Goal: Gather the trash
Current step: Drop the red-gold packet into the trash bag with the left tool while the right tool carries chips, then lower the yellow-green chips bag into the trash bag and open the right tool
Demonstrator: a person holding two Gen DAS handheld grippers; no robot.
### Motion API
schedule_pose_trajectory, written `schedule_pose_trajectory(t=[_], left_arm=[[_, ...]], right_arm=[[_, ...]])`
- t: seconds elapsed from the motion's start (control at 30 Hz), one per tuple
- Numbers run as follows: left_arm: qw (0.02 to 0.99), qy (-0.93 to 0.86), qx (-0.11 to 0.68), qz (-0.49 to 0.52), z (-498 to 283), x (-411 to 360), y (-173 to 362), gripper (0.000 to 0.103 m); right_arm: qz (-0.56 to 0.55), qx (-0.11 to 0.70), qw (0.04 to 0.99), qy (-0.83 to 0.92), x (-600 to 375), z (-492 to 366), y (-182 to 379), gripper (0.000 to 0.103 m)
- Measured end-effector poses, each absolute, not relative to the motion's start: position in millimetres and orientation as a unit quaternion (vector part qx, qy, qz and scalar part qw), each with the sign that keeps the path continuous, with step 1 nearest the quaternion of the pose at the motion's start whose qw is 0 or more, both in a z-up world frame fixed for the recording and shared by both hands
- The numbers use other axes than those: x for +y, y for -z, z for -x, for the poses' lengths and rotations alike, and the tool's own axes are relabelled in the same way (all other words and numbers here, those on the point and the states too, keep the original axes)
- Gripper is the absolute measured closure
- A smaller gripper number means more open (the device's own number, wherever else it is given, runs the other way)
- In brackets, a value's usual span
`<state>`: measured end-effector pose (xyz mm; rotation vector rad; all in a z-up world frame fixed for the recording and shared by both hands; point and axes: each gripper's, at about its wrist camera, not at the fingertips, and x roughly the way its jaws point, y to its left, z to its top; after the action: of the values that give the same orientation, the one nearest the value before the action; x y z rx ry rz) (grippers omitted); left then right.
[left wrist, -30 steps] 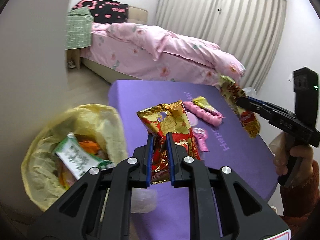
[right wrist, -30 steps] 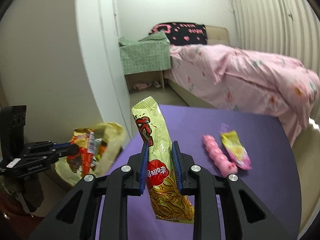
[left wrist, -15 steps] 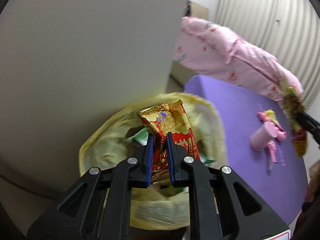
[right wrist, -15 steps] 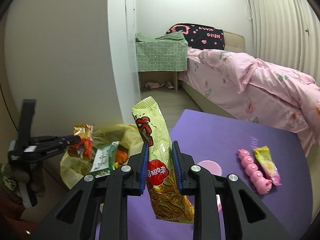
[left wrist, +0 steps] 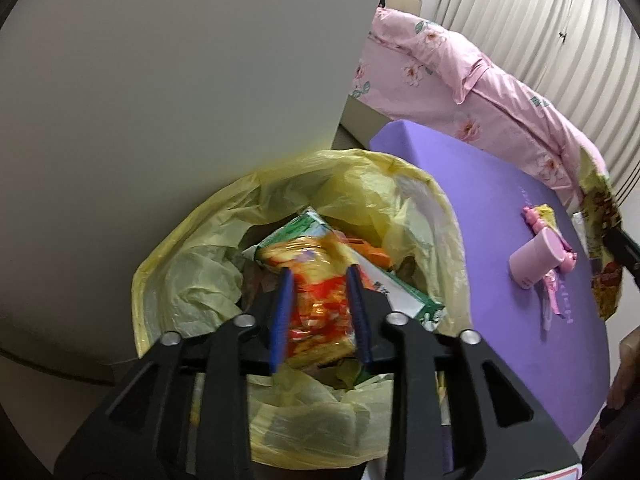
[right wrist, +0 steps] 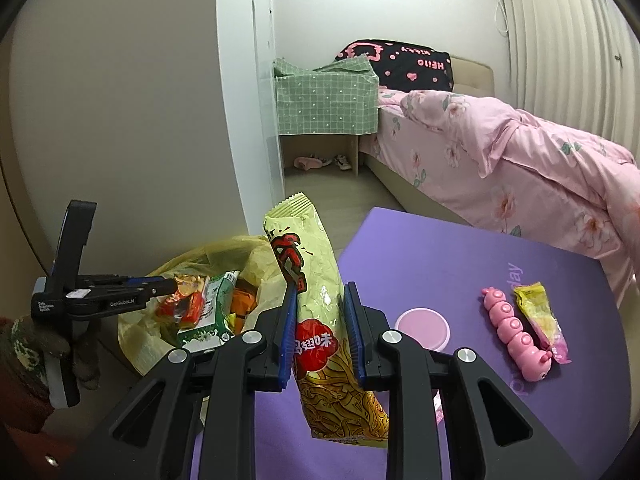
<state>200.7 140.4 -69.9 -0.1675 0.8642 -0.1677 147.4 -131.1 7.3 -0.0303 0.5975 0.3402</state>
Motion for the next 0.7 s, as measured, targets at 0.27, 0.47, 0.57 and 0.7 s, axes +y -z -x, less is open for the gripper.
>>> schedule_pose_trajectory(t=[0.27,0.47,0.57,0.7], left_arm=[[0.92,0.072,0.373,0.098,-181,154,44,0.066],[0.933,0.053,0.343,0.097,-163,168,28,0.063],[0.934,0.051,0.338,0.108,-156,176,28,0.063],[0.934,0.05,0.332,0.12,-146,186,29,0.063]], right_arm=[[-0.002,0.303,0.935,-0.184,-129,-158,-4,0.081],[0.004,0.317,0.921,-0.226,-100,-174,-2,0.081],[0.006,0.325,0.909,-0.259,-77,-191,-2,0.081],[0.015,0.339,0.897,-0.282,-52,-216,2,0.08]])
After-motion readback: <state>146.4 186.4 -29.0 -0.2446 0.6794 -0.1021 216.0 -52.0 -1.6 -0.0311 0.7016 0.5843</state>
